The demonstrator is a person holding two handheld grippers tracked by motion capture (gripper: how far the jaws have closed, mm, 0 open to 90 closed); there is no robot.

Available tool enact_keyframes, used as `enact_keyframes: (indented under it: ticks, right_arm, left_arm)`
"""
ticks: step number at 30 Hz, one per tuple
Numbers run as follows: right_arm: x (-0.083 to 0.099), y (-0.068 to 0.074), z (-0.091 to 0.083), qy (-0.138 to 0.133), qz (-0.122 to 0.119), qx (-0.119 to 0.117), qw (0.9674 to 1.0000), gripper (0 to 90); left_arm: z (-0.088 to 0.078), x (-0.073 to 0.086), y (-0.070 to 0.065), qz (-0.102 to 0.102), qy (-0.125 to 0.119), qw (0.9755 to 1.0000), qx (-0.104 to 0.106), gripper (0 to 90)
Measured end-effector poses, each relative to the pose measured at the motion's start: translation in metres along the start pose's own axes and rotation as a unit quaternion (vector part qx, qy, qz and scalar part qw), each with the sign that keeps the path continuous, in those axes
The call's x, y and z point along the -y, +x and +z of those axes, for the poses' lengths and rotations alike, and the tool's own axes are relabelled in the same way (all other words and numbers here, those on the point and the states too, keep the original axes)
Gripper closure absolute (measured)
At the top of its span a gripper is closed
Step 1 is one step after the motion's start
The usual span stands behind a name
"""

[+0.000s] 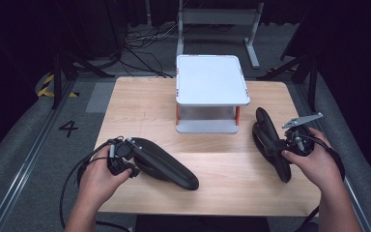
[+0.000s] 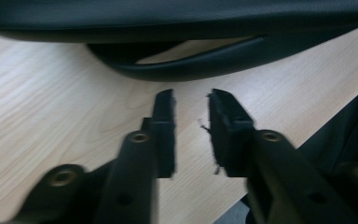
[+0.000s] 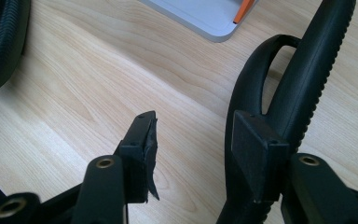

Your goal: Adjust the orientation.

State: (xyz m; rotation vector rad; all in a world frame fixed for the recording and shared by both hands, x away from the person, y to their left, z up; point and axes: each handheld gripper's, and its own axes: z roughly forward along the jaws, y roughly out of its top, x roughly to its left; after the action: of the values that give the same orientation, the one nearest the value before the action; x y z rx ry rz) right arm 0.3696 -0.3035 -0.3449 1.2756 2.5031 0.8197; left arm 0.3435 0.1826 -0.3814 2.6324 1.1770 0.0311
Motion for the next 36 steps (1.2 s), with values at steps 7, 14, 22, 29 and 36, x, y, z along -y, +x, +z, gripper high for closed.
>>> enact_keyframes:
  ticks: [7, 14, 22, 29, 36]
  right_arm:
    - [0.004, -0.002, -0.002, 0.000, 0.006, 0.003, 1.0000, 51.8]
    - [0.005, -0.002, -0.003, 0.000, 0.008, 0.003, 1.0000, 51.4]
    - [0.006, -0.003, -0.004, -0.004, 0.011, 0.006, 0.9999, 51.2]
    - [0.008, -0.004, -0.007, -0.007, 0.013, 0.009, 0.9999, 51.2]
    - [0.011, -0.005, -0.006, -0.003, 0.018, 0.012, 0.9998, 51.2]
  left_arm:
    - [0.018, -0.005, -0.005, 0.005, 0.065, 0.9972, 0.035, 75.1]
    - [0.035, -0.008, 0.003, -0.014, 0.074, 0.9966, 0.033, 74.2]
    - [0.045, -0.012, 0.007, -0.016, 0.070, 0.9969, 0.031, 74.3]
    - [0.041, -0.016, 0.005, -0.016, 0.045, 0.9986, 0.020, 75.1]
    - [0.032, -0.025, 0.003, -0.012, 0.009, 0.9999, 0.008, 74.9]
